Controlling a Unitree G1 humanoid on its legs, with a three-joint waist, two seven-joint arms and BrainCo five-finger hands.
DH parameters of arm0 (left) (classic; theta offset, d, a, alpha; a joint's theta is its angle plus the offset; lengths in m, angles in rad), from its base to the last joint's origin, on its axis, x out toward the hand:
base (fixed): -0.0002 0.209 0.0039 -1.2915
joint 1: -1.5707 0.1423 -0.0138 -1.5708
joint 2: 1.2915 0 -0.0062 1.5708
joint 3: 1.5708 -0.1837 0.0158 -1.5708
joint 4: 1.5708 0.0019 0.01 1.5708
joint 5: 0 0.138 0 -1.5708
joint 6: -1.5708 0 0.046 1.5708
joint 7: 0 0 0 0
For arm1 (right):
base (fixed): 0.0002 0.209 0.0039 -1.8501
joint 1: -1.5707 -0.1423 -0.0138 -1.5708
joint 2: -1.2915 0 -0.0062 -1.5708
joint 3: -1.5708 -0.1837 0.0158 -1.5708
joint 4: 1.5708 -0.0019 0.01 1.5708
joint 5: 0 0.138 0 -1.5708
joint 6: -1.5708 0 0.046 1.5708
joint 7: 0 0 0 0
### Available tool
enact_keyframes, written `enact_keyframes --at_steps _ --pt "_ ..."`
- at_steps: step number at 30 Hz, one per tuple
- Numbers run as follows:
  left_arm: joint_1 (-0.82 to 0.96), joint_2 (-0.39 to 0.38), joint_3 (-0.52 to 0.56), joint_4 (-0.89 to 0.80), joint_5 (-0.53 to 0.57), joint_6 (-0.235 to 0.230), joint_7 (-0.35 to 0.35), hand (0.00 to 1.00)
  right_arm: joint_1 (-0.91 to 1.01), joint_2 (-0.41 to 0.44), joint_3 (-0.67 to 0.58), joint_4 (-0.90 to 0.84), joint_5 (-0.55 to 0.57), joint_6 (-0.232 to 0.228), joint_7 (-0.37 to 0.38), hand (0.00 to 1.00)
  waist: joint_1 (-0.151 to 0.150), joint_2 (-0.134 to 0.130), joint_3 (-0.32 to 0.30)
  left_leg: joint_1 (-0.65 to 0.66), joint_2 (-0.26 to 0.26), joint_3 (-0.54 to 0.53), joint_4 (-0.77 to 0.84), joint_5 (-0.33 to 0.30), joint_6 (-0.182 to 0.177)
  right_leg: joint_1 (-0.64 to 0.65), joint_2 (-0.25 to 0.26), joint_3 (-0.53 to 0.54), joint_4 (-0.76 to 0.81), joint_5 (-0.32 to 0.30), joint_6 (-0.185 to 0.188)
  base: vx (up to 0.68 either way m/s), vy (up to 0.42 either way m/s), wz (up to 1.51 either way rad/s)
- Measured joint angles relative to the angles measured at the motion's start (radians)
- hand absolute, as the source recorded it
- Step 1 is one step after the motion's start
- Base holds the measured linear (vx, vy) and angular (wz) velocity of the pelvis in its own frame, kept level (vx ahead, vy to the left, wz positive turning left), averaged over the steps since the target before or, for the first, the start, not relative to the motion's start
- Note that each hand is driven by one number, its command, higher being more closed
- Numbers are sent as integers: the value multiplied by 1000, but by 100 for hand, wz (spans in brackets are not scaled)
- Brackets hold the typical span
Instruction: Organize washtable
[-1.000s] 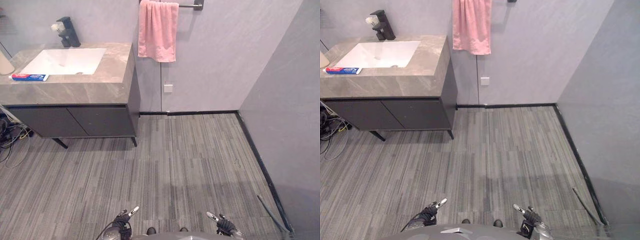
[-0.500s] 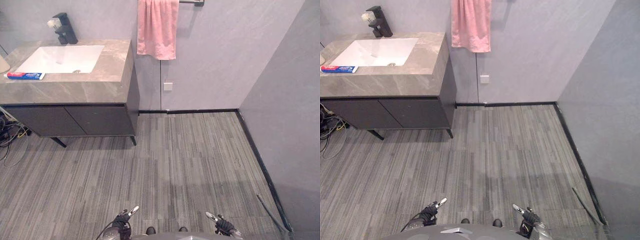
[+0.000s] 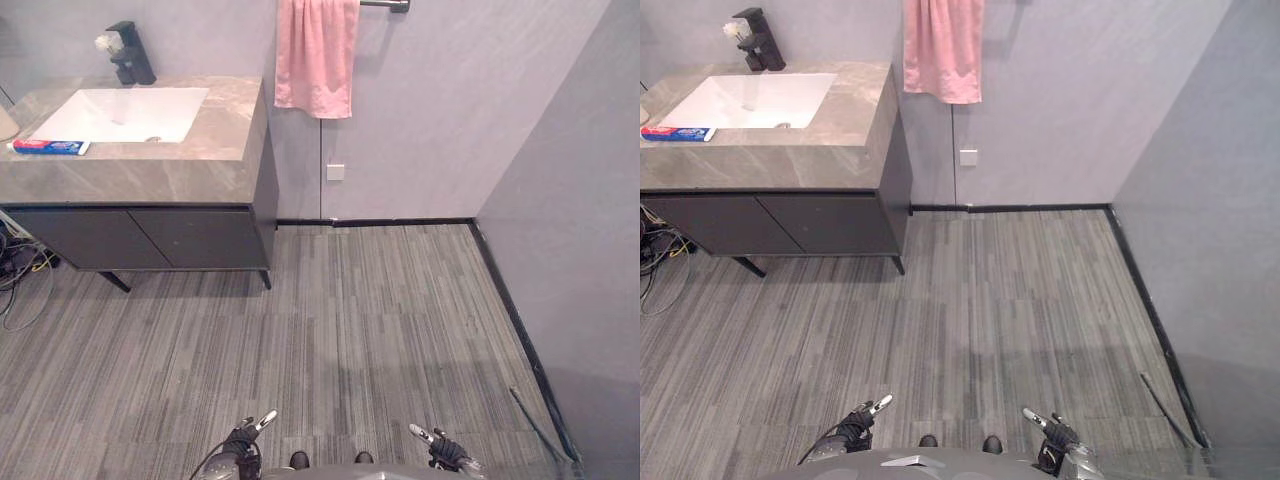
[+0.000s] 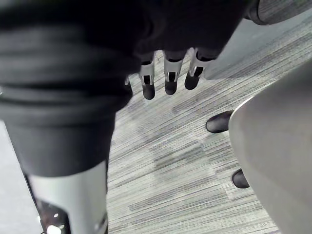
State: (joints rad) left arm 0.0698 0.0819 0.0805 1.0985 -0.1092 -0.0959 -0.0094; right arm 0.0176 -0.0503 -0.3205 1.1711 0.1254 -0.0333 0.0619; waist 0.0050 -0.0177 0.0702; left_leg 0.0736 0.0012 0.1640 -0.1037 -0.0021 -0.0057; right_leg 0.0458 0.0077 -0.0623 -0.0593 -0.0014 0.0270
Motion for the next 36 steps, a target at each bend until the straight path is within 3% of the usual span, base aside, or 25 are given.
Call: enact_keyframes --at_steps 4,6,7,8,10,11,13,15,17,18,21,22,24,25,27,28,29,31,32,33,35,36 --pt "-4 1 4 0 -1 -3 0 0 -28 -4 11 8 -1 2 4 0 0 2 8 -12 -4 7 9 -3 2 -18 -3 8 16 -1 2 47 15 -6" --pt "-13 -2 14 -1 -2 -3 0 0 -42 -10 9 6 0 2 4 0 0 4 30 -10 -12 7 10 -16 7 -65 -16 -1 124 -58 36 41 78 8" --pt "-22 -6 19 -1 -3 -1 0 0 -35 -11 9 4 1 1 3 0 1 9 40 -5 -13 11 17 -36 22 -121 -34 -11 269 -107 82 -45 136 13" --pt "-28 -9 24 -5 -10 -3 -1 0 -38 -16 8 -11 4 1 4 0 4 7 72 3 -17 13 34 -59 33 -208 -56 -33 492 -132 92 -79 147 10" --pt "-34 -9 42 -10 -30 3 -4 0 -33 -7 4 -60 12 -3 6 0 1 -3 86 26 -32 13 68 -95 47 -336 -121 -77 769 -149 62 -124 136 8" --pt "-36 -10 49 -13 -31 4 -5 0 -23 -7 1 -70 12 -3 9 0 2 -6 91 54 -34 17 66 -108 50 -373 -150 -104 831 -172 42 -113 131 2" --pt "-38 -10 48 -9 -25 7 -8 0 -24 -7 -21 -69 11 -4 16 0 -2 -6 91 62 -29 14 68 -126 47 -405 -169 -146 775 -175 36 -185 127 -4" --pt "-53 -11 48 3 -23 12 -12 0 -28 0 -79 -61 13 -2 18 0 -13 -3 94 70 -19 3 64 -147 39 -411 -167 -208 490 -120 42 -240 124 6" --pt "-73 -14 56 8 -22 14 -15 0 -31 4 -129 -55 13 1 17 0 -29 -8 98 81 -20 -19 54 -166 20 -409 -152 -228 176 29 61 -136 27 31" --pt "-94 -28 80 8 -22 14 -22 0 -34 3 -169 -44 13 3 15 0 -36 -12 117 114 -21 -46 54 -189 -10 -408 -154 -219 81 75 80 -23 -58 44" --pt "-99 -38 95 8 -22 14 -25 0 -17 3 -200 -29 13 17 15 0 -42 -17 125 178 -2 -65 67 -252 -35 -410 -151 -197 91 82 69 240 -267 44" --pt "-87 -46 122 6 -21 14 -26 0 -11 -7 -215 -32 13 23 16 0 -50 11 123 204 42 -71 98 -306 -57 -414 -124 -199 178 121 5 526 -447 31" --pt "-65 -63 129 -3 -22 15 -29 0 -14 -16 -232 -33 14 21 17 0 -47 34 116 134 108 -59 363 -334 -91 -412 -84 -200 299 87 -50 500 -477 13" --pt "-63 -59 135 -22 -22 15 -29 0 -29 -13 -229 -40 22 20 16 0 -45 56 119 -21 173 -65 757 -243 -166 -358 -48 -215 304 26 -66 291 -410 -7" --pt "-59 -67 140 -42 -28 14 -30 0 -44 -17 -204 -58 53 20 12 0 -20 85 123 -154 224 -91 1076 -105 -218 -283 1 -205 302 -14 -98 241 -336 -47" --pt "-60 -68 156 -51 -40 13 -29 0 -59 -9 -169 -74 53 17 8 0 -2 84 125 -212 241 -82 1233 -100 -211 -212 23 -182 293 -40 -121 146 -249 -81" --pt "-61 -62 157 -67 -41 11 -29 0 -85 -2 -131 -79 53 16 3 0 6 69 136 -251 241 -56 1291 -114 -187 -133 25 -159 270 -46 -129 64 -178 -62" --pt "-60 -61 156 -95 -41 -1 -27 0 -103 11 -72 -120 53 10 -3 0 11 48 145 -333 243 -14 1275 -148 -125 -18 16 -138 203 -48 -133 126 -118 -31" --pt "-60 -63 155 -111 -42 -5 -26 0 -116 11 -44 -141 53 7 -10 0 26 49 145 -389 247 18 1192 -168 -96 36 11 -113 165 -58 -136 327 -104 -36" --pt "-60 -63 155 -115 -42 -7 -25 0 -124 11 -30 -149 53 3 -13 0 36 48 144 -411 246 32 1130 -175 -86 55 5 -100 150 -68 -130 507 -93 -58" --pt "-53 -62 157 -117 -41 -11 -20 0 -156 16 -20 -154 52 -2 -18 0 52 48 146 -434 235 72 780 -168 -84 120 -16 -84 104 -105 -82 530 -45 -49" --pt "-27 -72 159 -118 -41 -17 -16 0 -148 13 -4 -164 52 -9 -19 0 52 66 135 -405 209 51 365 -80 -110 175 -21 -78 83 -148 -48 538 26 -29"
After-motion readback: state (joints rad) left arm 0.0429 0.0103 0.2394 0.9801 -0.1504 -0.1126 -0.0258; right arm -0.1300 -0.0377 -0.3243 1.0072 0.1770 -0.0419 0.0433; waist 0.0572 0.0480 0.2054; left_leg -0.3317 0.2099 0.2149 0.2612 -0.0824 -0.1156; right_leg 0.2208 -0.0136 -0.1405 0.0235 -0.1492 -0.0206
